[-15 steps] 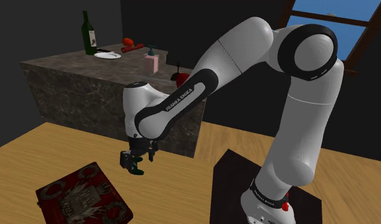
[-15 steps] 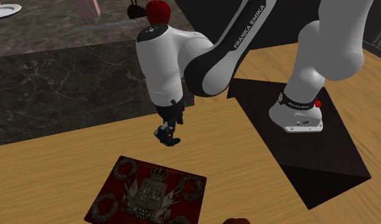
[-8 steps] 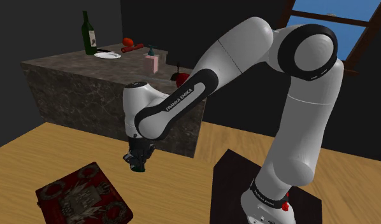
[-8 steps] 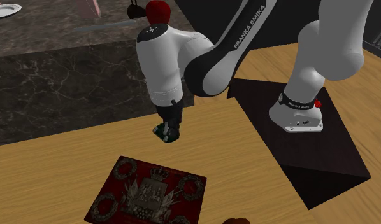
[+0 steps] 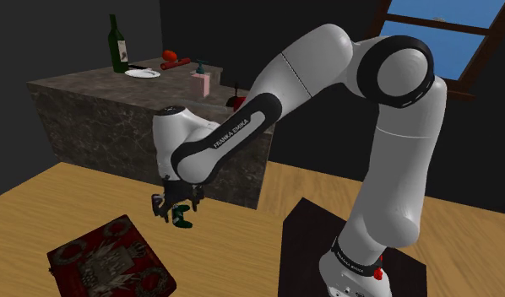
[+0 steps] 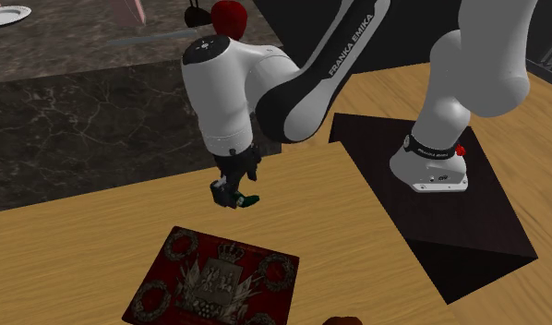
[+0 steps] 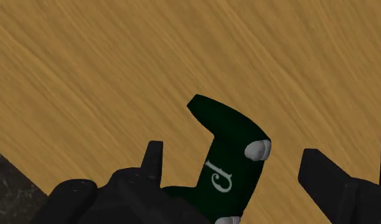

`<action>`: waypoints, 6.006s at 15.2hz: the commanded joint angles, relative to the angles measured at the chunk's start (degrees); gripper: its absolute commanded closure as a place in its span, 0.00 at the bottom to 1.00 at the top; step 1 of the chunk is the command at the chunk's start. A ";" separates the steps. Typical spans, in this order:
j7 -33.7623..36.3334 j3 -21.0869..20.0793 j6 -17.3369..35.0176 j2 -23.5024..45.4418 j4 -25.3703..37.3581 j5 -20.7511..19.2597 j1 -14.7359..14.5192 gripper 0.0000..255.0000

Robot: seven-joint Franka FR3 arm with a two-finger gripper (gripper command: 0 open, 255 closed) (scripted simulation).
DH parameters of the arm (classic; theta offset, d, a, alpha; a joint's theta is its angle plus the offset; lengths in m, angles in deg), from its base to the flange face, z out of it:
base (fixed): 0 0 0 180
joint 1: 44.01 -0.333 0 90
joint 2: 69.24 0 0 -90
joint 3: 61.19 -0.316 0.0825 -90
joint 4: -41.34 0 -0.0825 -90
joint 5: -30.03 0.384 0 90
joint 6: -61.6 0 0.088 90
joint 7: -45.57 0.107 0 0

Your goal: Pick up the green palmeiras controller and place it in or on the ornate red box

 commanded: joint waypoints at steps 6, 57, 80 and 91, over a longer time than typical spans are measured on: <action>18.48 3.85 1.37 5.09 3.48 -6.39 -3.70 0.00; 24.17 -0.44 -15.19 3.08 17.50 -4.28 -8.66 1.00; 36.34 -0.91 -15.83 22.02 35.32 -10.40 -19.69 1.00; 36.41 -0.91 -15.88 22.31 35.63 -10.47 -19.80 0.00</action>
